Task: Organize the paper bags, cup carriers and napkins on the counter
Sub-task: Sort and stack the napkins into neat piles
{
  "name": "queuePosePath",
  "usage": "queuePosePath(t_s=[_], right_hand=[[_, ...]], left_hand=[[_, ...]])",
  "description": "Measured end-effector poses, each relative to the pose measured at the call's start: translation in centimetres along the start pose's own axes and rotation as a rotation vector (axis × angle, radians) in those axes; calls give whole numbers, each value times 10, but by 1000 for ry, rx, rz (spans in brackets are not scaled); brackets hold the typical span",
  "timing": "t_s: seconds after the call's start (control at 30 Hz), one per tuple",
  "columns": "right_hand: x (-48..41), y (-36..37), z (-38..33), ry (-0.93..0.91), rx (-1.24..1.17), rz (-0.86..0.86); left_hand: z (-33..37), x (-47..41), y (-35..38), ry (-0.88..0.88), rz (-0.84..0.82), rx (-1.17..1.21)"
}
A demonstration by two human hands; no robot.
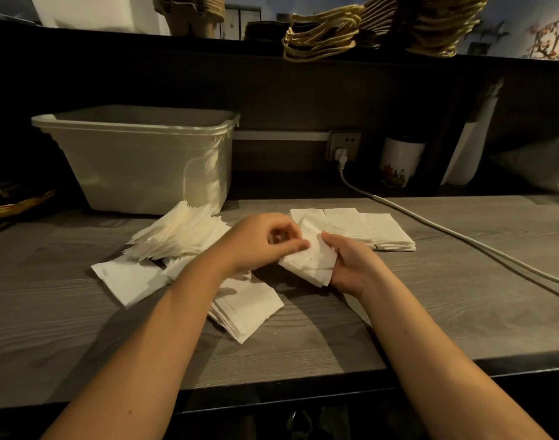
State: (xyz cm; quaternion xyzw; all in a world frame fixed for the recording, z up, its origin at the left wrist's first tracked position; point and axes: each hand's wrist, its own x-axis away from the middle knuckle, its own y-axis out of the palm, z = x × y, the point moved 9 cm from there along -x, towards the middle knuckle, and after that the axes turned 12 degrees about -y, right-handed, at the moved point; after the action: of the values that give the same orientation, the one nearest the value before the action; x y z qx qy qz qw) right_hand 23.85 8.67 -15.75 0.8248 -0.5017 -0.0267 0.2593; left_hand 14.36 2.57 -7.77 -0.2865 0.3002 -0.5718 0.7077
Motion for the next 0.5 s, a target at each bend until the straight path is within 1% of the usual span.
queuePosePath(t_s=[0.03,0.07,0.17,0.2,0.23,0.37,0.43,0.5], right_hand=[[-1,-2,-1,-8,-11,22],[-1,-3,-2,-14,-17,36],[0,-3,-2,-18,3,52],[0,-3,-2,-17,10,54],[1,-3,-2,-17,17,53],[1,-3,-4,-26,18,47],[2,-3,-4,-24,20,46],[2,-2,-4,-25,18,47]], left_hand=[[-9,-2,-4,-60,-19,10],[-18,-2,-3,-113,-85,-9],[-41,9,19,-229,-440,-116],[-45,13,24,-246,-515,-151],[-47,16,25,-254,-556,-178],[-48,21,27,-236,-612,-246],[-51,20,28,-239,-594,-290],[-51,18,28,-236,-570,-280]])
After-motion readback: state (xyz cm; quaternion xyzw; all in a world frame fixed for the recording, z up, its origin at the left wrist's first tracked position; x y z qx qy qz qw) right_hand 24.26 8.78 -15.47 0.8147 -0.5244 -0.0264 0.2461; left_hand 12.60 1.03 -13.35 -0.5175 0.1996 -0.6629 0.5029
